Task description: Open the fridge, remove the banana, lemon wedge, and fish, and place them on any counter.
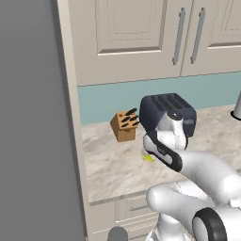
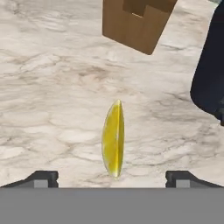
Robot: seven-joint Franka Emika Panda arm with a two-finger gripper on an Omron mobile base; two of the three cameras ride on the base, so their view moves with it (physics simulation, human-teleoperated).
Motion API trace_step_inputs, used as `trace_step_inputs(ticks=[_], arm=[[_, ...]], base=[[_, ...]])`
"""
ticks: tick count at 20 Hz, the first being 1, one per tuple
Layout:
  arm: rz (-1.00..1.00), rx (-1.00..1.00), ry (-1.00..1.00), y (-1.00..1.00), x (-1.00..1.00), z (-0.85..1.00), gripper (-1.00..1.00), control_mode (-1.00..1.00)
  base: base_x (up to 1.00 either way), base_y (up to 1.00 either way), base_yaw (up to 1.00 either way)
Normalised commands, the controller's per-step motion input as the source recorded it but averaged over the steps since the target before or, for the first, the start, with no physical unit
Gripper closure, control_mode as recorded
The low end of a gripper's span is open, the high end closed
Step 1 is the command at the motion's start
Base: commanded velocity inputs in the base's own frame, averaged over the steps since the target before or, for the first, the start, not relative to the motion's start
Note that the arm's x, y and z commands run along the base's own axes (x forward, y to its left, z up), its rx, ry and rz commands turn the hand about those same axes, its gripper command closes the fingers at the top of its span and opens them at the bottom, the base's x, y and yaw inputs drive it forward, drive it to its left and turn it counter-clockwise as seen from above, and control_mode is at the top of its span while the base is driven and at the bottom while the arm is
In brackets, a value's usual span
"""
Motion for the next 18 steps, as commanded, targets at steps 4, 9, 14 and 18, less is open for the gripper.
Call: trace_step_inputs(ticks=[4,9,14,18], arm=[[-0.04,0.0,-0.29,-0.01,-0.88,1.0,-1.0,-1.0],[-0.08,0.0,-0.07,0.0,-0.99,1.0,-1.0,-1.0],[-0.09,0.0,0.0,0.0,-0.79,1.0,-1.0,-1.0],[-0.05,0.0,0.01,0.0,-0.73,0.96,-1.0,-1.0]], base=[[0.0,0.0,0.0],[0.0,0.0,0.0],[0.0,0.0,0.0],[0.0,0.0,0.0]])
